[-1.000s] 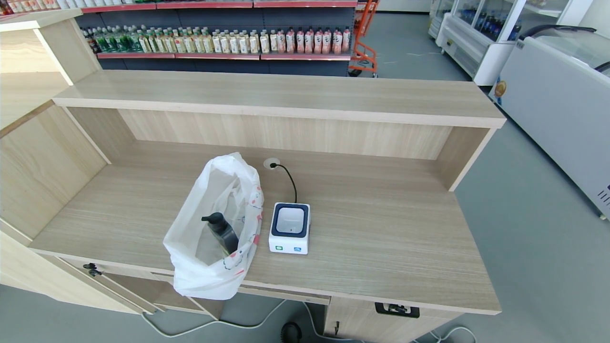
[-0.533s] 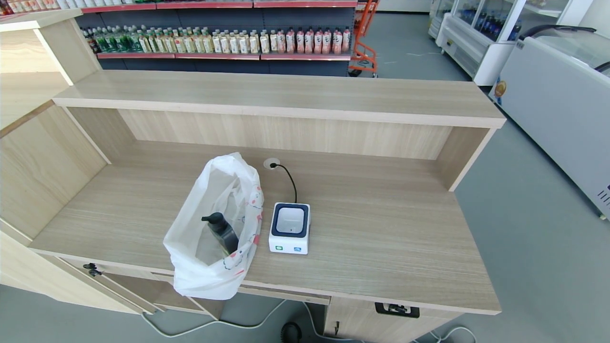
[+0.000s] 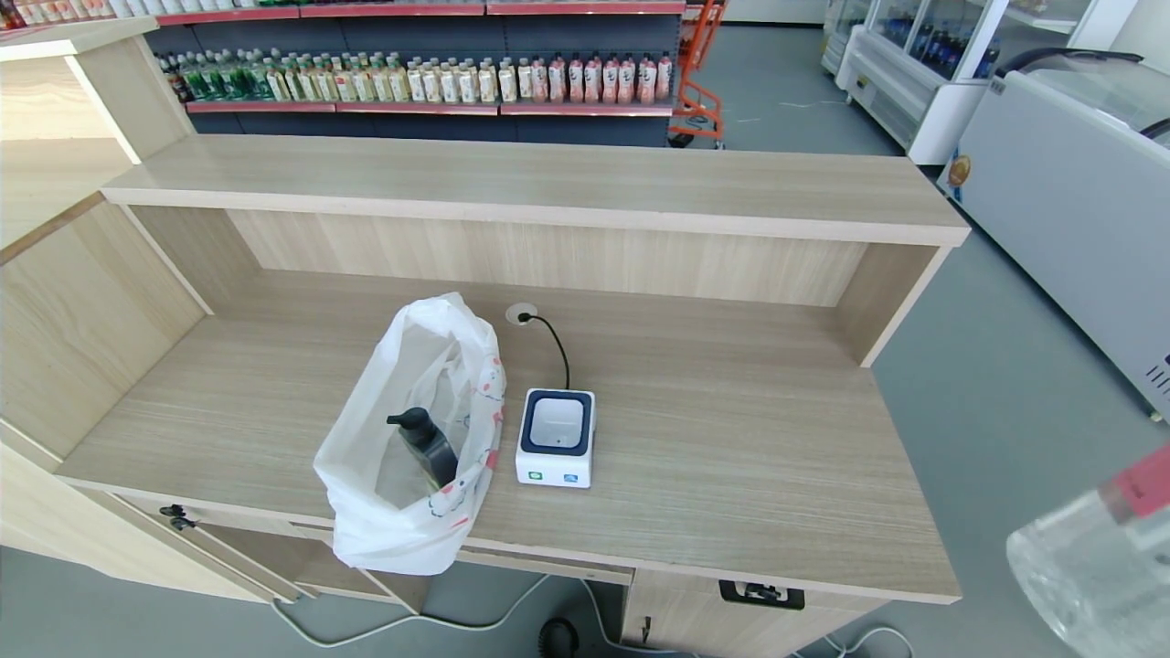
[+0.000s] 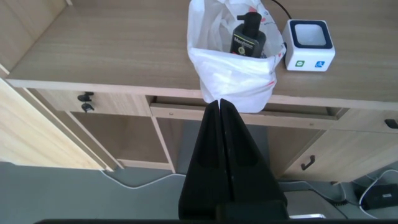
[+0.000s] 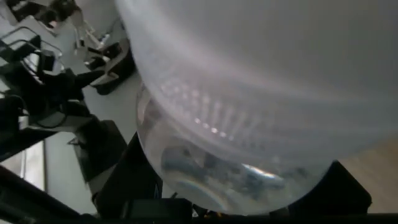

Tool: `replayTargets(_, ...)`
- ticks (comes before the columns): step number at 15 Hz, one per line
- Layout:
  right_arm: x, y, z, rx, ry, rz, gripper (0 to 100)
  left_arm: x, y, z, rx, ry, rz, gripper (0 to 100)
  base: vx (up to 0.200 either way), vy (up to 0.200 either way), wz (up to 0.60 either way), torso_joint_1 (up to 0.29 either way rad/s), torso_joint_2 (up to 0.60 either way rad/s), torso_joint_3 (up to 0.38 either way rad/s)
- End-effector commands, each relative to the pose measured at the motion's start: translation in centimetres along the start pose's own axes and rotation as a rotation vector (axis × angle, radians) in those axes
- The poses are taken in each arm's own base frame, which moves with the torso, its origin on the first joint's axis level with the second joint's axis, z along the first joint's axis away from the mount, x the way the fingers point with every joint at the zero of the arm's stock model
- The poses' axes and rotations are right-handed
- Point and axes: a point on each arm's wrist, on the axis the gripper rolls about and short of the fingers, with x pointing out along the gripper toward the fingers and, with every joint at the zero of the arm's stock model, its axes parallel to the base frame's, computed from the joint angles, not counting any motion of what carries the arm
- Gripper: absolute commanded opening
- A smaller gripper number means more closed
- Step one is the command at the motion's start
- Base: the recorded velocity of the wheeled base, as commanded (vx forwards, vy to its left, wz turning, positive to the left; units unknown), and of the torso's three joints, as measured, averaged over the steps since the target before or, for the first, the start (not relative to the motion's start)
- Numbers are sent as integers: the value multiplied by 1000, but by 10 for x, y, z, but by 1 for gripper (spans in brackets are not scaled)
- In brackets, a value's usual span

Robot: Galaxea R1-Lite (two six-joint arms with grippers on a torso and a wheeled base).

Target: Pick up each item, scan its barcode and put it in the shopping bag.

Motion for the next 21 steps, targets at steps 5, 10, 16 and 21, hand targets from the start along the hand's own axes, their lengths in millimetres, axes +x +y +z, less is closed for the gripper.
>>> replayTargets(5,32,-50,-51,-263,294,-459,0,0,0,0,0,0,0,0,0,0,0,0,0,0)
replayTargets(10,54,-94,-53,-690,279,-535,0,0,0,0,0,0,0,0,0,0,0,0,0,0)
replayTargets(16,62,-97,-78,-871,276,-413,0,0,0,0,0,0,0,0,0,0,0,0,0,0)
replayTargets(21,64,-95,-77,-906,264,-385,0,0,0,0,2,0,0,0,0,0,0,0,0,0)
